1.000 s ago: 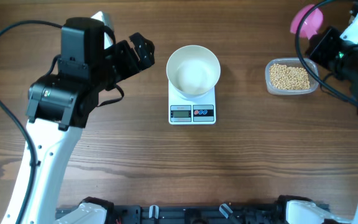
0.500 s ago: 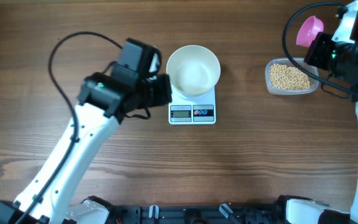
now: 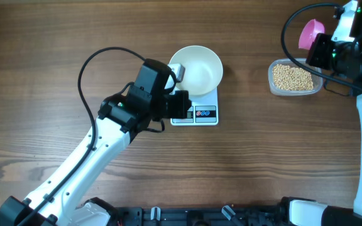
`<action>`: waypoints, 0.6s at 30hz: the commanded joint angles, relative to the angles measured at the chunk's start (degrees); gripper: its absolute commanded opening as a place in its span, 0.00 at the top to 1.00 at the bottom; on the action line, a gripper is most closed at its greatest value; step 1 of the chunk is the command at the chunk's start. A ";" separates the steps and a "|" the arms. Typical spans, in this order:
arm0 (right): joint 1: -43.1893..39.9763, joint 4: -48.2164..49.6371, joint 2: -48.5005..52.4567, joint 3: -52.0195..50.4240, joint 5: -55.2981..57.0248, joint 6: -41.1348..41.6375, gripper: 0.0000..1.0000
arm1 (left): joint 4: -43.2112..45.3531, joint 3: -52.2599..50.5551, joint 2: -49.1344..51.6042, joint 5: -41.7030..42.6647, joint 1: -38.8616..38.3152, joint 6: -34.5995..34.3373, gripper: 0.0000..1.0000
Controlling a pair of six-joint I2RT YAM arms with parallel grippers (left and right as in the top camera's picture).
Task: Scoop item into bowl and weigh 150g on scale
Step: 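Move the left gripper to the scale's buttons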
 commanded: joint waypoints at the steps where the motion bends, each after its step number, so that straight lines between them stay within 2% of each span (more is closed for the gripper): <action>1: -0.17 0.33 0.55 0.59 1.16 -1.07 0.96 | 1.70 0.50 0.94 -2.75 -0.70 0.76 0.96; 2: -0.17 0.79 0.63 0.59 1.18 -1.07 0.96 | 1.36 0.50 2.45 -5.18 -1.29 0.76 0.96; 5: -0.17 1.64 1.60 0.59 1.18 -1.46 0.96 | 3.96 0.50 8.83 -5.46 -3.67 0.76 0.96; 7: -0.17 1.40 2.16 0.59 0.98 -5.27 0.96 | 5.20 0.50 12.35 -5.66 -5.81 0.79 0.96; 9: -0.17 1.46 2.23 0.59 1.20 -5.68 0.96 | 5.11 0.50 13.92 -8.46 -7.61 0.85 0.96; 12: -0.17 2.38 2.25 0.59 1.20 -5.68 0.96 | 5.16 0.50 14.01 -21.18 -9.86 1.22 0.96; 16: -0.17 3.41 2.25 0.59 1.20 -5.70 0.96 | 4.85 0.35 14.49 -22.58 -10.32 1.36 0.96; 18: -0.17 3.61 2.25 0.59 1.20 -5.70 0.96 | 5.18 0.35 11.28 -22.56 -10.32 1.18 0.96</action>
